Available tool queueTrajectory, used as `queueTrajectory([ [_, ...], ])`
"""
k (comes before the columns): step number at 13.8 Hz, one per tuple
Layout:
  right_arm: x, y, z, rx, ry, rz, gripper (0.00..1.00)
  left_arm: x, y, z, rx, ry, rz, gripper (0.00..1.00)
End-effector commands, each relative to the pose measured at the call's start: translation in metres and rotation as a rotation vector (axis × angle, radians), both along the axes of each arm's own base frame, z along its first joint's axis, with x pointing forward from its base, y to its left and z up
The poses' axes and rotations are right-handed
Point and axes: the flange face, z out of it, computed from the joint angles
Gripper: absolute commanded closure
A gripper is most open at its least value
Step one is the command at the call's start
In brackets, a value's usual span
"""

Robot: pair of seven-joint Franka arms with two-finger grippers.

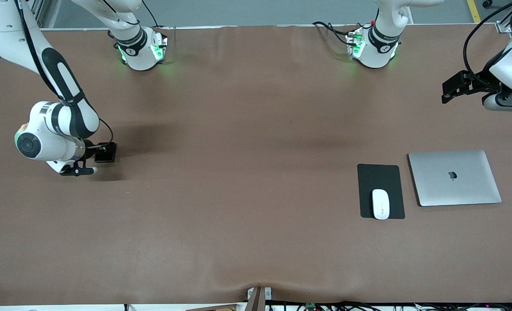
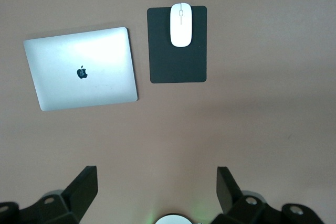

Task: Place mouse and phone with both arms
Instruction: 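Carry the black phone with the right gripper toward the green plush toy, then lower the phone beside the plush toy and open the right gripper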

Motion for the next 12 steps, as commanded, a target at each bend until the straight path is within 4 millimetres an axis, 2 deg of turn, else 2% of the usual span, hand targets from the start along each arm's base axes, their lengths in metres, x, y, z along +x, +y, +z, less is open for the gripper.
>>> queueTrajectory([
  [1, 0.01, -0.01, 0.009, -0.009, -0.028, 0.018, 0.0, -0.001, 0.001, 0.007, 0.001, -0.01, -0.021, 0.0],
  [3, 0.033, -0.013, 0.033, -0.003, -0.058, 0.074, 0.0, 0.0, 0.001, 0.009, 0.0, -0.017, -0.021, 0.0],
  [5, 0.054, -0.008, 0.06, -0.002, -0.04, 0.097, 0.0, 0.0, 0.0, 0.01, 0.0, -0.018, -0.021, 0.0],
  [7, 0.083, -0.008, 0.099, -0.008, -0.078, 0.129, 0.0, 0.0, 0.0, 0.009, 0.0, -0.017, -0.021, 0.0],
  [9, 0.113, -0.007, 0.146, -0.007, -0.116, 0.185, 0.0, 0.001, 0.001, 0.008, 0.001, -0.014, -0.019, 0.0],
  [12, 0.14, -0.001, 0.204, -0.016, -0.132, 0.185, 0.0, 0.001, 0.001, 0.008, 0.001, -0.014, -0.018, 0.0],
])
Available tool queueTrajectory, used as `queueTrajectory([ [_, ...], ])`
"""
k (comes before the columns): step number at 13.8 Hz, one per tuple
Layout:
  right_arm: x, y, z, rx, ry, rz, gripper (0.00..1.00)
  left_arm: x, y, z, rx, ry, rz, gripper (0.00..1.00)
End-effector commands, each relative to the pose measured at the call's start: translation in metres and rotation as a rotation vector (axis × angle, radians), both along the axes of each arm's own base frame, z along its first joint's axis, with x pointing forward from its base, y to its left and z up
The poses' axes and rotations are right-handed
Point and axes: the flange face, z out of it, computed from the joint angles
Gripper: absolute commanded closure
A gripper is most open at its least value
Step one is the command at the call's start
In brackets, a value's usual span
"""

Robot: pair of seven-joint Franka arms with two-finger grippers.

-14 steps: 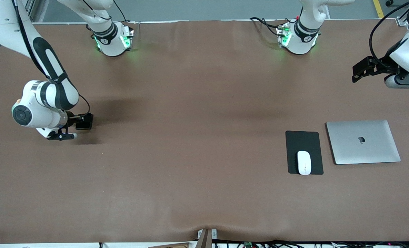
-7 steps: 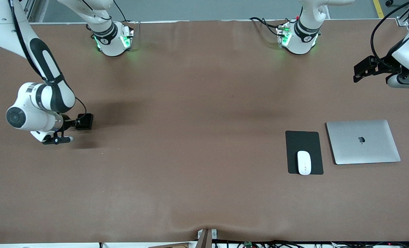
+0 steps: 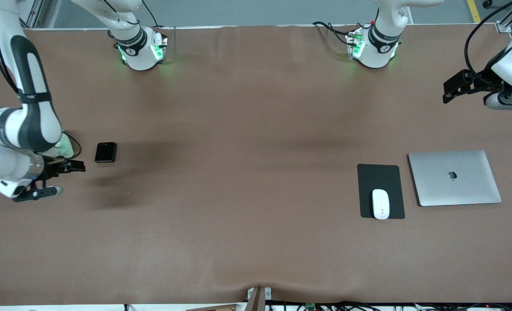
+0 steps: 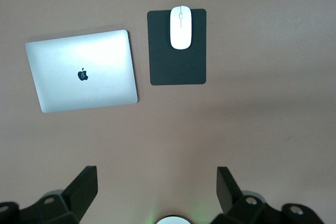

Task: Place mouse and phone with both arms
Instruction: 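Lower the phone beside the plush toy and open the right gripper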

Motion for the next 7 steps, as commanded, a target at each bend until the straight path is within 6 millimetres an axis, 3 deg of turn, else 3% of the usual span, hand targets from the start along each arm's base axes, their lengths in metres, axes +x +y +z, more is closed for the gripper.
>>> queueTrajectory([
  [1, 0.025, 0.007, 0.056, -0.023, -0.014, 0.029, 0.0, 0.001, 0.001, 0.004, 0.001, -0.005, -0.017, 0.0],
  [4, 0.04, 0.026, 0.144, -0.049, -0.095, 0.004, 0.0, 0.002, 0.002, 0.003, 0.003, -0.002, -0.014, 0.0],
  [7, 0.042, 0.046, 0.2, -0.057, -0.2, 0.019, 0.0, 0.002, 0.0, 0.003, 0.003, -0.004, -0.012, 0.0],
])
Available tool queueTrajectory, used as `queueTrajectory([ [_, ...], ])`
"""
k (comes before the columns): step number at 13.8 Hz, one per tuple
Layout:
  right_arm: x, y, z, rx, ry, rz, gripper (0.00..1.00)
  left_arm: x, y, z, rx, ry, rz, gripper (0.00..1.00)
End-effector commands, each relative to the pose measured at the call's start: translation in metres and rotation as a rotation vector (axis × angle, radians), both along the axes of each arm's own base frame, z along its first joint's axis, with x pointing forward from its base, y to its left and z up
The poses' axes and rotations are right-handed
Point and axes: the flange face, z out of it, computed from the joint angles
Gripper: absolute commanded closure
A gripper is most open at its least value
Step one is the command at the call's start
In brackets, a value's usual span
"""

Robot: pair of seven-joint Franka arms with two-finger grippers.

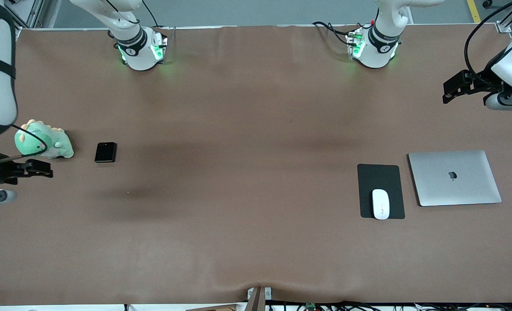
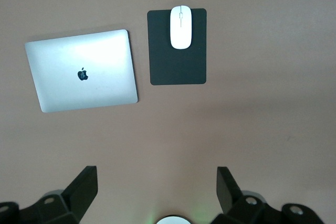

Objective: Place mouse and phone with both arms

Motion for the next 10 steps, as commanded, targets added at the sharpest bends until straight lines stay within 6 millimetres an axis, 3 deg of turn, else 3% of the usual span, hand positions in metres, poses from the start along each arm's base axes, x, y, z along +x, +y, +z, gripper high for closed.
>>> queueTrajectory([
  [1, -0.001, 0.026, 0.042, -0.027, -0.06, 0.017, 0.0, 0.001, 0.0, 0.004, 0.003, -0.006, -0.014, 0.0],
  [4, -0.037, 0.057, 0.106, -0.016, -0.097, -0.018, 0.0, 0.002, 0.002, 0.003, 0.003, -0.004, -0.011, 0.0],
  [7, -0.082, 0.089, 0.143, -0.019, -0.033, -0.135, 0.0, 0.003, 0.002, 0.002, 0.002, -0.003, -0.01, 0.0],
  [10, -0.123, 0.095, 0.171, -0.016, -0.032, -0.128, 0.0, 0.003, 0.002, 0.002, 0.003, -0.003, -0.01, 0.0],
])
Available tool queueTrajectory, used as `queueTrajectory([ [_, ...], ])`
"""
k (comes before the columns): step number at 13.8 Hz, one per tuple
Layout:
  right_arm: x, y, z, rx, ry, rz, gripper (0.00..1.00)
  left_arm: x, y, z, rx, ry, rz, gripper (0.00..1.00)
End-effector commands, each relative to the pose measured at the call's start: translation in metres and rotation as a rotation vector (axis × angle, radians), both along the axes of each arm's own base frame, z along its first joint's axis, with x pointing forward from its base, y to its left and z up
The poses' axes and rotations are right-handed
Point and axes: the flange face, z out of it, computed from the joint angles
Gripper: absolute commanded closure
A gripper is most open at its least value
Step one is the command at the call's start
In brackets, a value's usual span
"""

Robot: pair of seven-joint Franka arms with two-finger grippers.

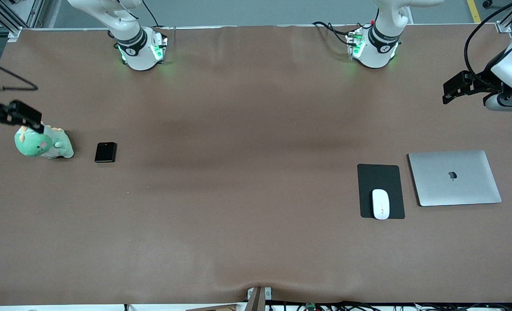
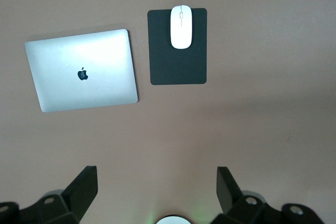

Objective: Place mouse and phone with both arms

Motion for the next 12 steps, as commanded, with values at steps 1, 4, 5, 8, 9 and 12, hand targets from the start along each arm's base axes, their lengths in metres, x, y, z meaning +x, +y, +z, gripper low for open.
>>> queueTrajectory([
  [1, -0.039, -0.004, 0.015, -0.004, -0.003, -0.024, 0.0, 0.002, 0.002, 0.004, 0.003, -0.005, -0.011, 0.0],
  [4, -0.068, -0.003, 0.031, 0.031, 0.015, -0.026, 0.0, 0.002, 0.002, 0.004, 0.003, -0.006, -0.011, 0.0],
  [5, -0.074, 0.001, 0.032, 0.053, 0.036, -0.022, 0.0, 0.002, 0.002, 0.004, 0.003, -0.006, -0.011, 0.0],
  [8, -0.095, 0.001, 0.045, 0.099, 0.064, -0.041, 0.0, 0.002, 0.002, 0.005, 0.003, -0.008, -0.011, 0.0],
  [9, -0.1, -0.002, 0.048, 0.106, 0.071, -0.047, 0.0, 0.002, 0.002, 0.008, 0.002, -0.014, -0.012, 0.0],
  [12, -0.081, -0.008, 0.001, 0.106, 0.107, -0.064, 0.0, 0.003, 0.001, 0.011, 0.002, -0.022, -0.012, 0.0],
])
